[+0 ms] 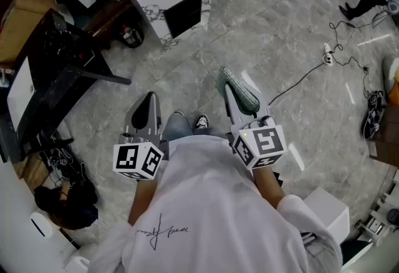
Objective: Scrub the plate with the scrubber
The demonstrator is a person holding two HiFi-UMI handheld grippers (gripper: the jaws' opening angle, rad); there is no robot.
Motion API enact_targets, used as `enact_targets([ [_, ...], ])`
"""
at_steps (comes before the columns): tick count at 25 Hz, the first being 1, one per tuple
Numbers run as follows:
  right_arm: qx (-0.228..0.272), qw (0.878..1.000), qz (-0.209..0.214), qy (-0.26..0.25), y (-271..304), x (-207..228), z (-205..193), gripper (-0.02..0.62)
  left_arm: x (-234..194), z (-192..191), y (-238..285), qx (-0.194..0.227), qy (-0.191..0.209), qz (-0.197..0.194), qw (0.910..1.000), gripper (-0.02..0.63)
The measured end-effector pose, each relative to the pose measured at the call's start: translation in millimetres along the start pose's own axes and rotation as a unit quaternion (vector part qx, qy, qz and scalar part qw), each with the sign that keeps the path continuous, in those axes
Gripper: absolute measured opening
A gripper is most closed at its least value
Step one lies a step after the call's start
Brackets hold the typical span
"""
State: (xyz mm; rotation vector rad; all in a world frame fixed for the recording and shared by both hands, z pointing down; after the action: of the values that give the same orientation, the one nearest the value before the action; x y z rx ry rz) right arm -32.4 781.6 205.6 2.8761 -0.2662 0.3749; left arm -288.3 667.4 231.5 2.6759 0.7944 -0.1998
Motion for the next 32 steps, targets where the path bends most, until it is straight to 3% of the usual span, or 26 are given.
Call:
enact_targets([
  [8,0.017,0.999,0.017,0.034,-7.8,8.5,-0.1,0.064,11.2,1.4,1.4,0.003,-0.004,-0.006,1.0000,0.054],
  [15,0.005,0.998,0.020,0.055,-10.4,12.2,-13.5,0.066,15.3,-2.6,3.1,-0.019,0.007,-0.009,0.9998,0.054],
  [25,-0.012,0.998,0.040,0.053,10.6,34.2,-6.6,0.067,19.7,-2.0,48.2,-0.037,-0.015,-0.028,0.9988,0.054],
  [32,-0.025,0.999,-0.029,0.039,57.7,74.2,14.4,0.066,14.7,14.1,111.0,-0.058,-0.017,-0.009,0.9981,0.038],
])
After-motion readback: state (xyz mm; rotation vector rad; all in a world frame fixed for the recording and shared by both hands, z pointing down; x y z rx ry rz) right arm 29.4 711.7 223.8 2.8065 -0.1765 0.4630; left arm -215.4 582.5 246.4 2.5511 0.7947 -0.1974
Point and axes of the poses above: the fingertips, and each gripper's own axes: y forward along the fingers, x to its right, z out of its top, the point moved 10 cm from there along -y, backward along the fingers, and after that the axes turned 14 degrees about z, right-handed, at the moved point
